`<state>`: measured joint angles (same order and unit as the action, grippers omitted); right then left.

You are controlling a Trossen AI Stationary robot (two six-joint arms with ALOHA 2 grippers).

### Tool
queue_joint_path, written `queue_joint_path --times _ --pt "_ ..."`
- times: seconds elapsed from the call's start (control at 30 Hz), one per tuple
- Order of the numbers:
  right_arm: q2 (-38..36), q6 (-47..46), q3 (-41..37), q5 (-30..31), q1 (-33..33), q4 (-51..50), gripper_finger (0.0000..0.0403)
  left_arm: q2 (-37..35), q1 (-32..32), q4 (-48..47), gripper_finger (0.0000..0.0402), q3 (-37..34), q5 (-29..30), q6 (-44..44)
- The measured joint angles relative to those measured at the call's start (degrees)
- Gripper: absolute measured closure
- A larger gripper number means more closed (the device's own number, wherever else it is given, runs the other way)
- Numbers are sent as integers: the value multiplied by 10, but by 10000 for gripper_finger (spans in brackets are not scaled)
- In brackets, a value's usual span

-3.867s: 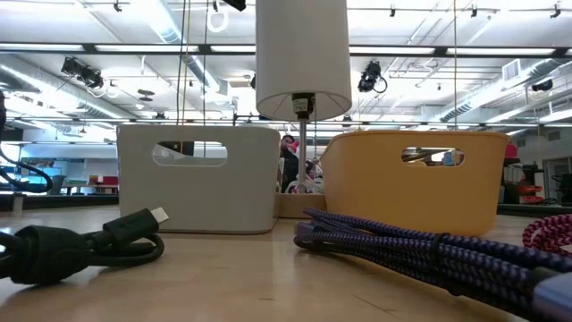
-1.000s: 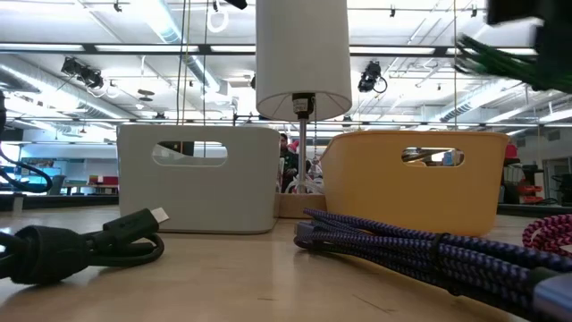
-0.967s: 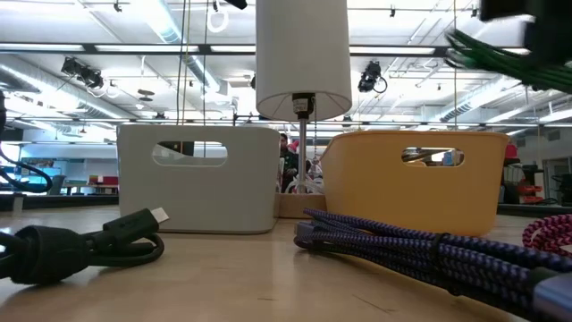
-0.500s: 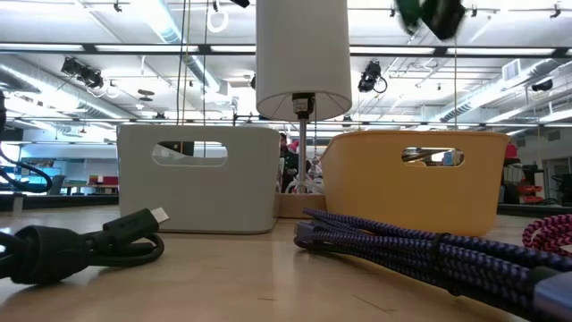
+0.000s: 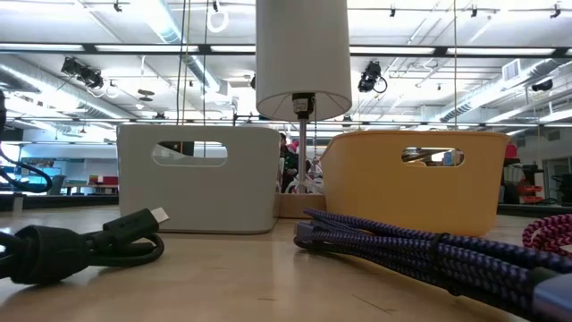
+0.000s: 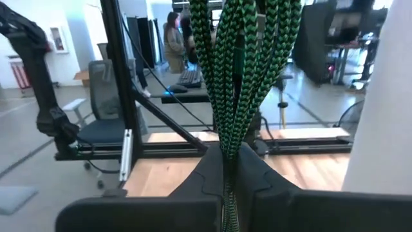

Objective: Pick & Place USB Port
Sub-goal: Put the green charger cable into the gray bin

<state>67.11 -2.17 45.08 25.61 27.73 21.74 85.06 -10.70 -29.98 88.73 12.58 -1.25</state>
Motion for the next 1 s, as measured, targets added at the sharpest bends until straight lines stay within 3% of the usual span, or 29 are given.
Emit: queue_joint_path --times 0.33,0.67,1.0 --pt "-13 41 1 9 1 0 398 78 -2 77 264 0 -60 -10" --pt "-13 50 1 15 1 -9 398 93 -9 139 264 0 -142 -6" --pt "-13 45 0 29 1 -12 398 108 -11 163 264 0 -106 10"
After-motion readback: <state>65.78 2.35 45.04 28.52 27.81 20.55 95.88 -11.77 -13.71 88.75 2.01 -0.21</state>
